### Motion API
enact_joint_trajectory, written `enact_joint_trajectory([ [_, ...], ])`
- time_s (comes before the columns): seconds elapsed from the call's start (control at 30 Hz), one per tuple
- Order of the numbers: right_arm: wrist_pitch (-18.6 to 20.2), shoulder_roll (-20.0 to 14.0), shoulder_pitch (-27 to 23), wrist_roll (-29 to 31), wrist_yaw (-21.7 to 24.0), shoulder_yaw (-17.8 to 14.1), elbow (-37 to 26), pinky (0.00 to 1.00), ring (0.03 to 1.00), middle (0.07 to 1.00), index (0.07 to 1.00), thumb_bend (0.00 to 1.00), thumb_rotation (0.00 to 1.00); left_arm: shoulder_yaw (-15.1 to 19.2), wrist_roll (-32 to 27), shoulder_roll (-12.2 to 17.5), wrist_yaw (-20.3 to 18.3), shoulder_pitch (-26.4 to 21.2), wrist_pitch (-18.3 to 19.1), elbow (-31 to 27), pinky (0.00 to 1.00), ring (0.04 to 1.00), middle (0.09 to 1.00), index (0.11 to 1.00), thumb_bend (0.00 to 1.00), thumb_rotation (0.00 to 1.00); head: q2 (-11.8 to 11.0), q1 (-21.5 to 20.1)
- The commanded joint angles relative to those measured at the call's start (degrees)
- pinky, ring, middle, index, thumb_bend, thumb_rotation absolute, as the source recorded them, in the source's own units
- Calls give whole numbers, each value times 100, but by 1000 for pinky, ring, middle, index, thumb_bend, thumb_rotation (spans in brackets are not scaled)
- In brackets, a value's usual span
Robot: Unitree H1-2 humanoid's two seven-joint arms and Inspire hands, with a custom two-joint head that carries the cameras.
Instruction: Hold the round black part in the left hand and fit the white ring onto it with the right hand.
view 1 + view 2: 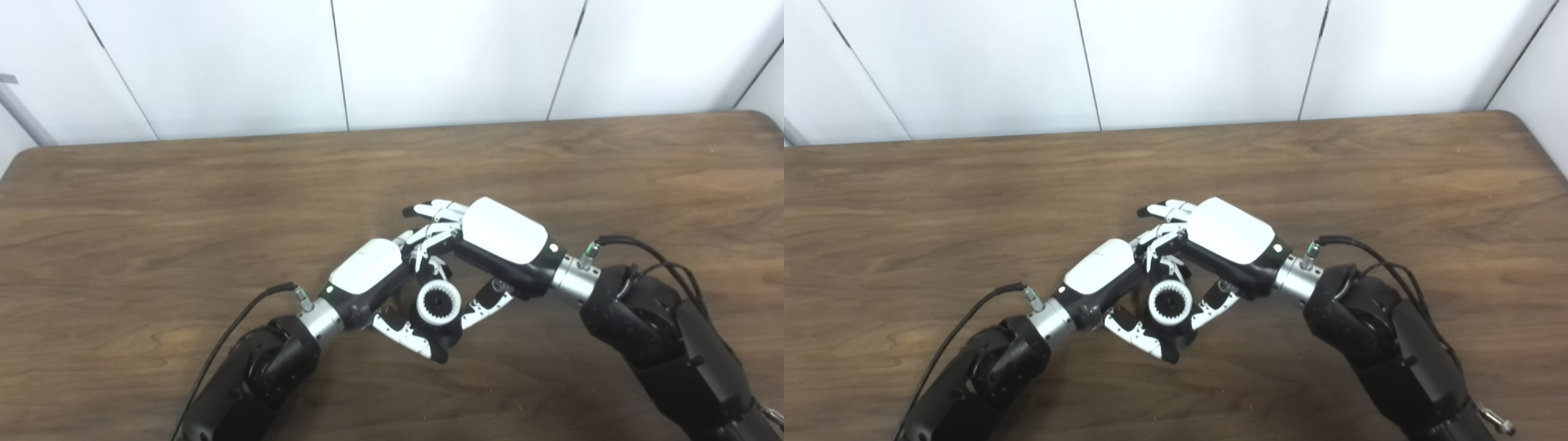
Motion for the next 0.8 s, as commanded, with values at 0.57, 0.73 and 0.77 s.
enact_joint_trajectory([
  [0.57, 170, -62, -160, 77, 235, 26, 164, 953, 961, 763, 481, 525, 135, -59, 92, -127, 113, -35, -196, -123, 1000, 897, 733, 481, 523, 61, -44, -4],
  [0.73, 333, -59, -157, 142, 307, -7, 170, 963, 975, 772, 481, 525, 136, -63, 124, -150, 111, -33, -137, -137, 1000, 906, 731, 482, 523, 62, -49, -1],
  [0.77, 375, -56, -150, 153, 321, -12, 168, 963, 976, 773, 481, 525, 136, -65, 120, -153, 110, -30, -142, -137, 1000, 906, 730, 482, 523, 62, -49, -1],
])
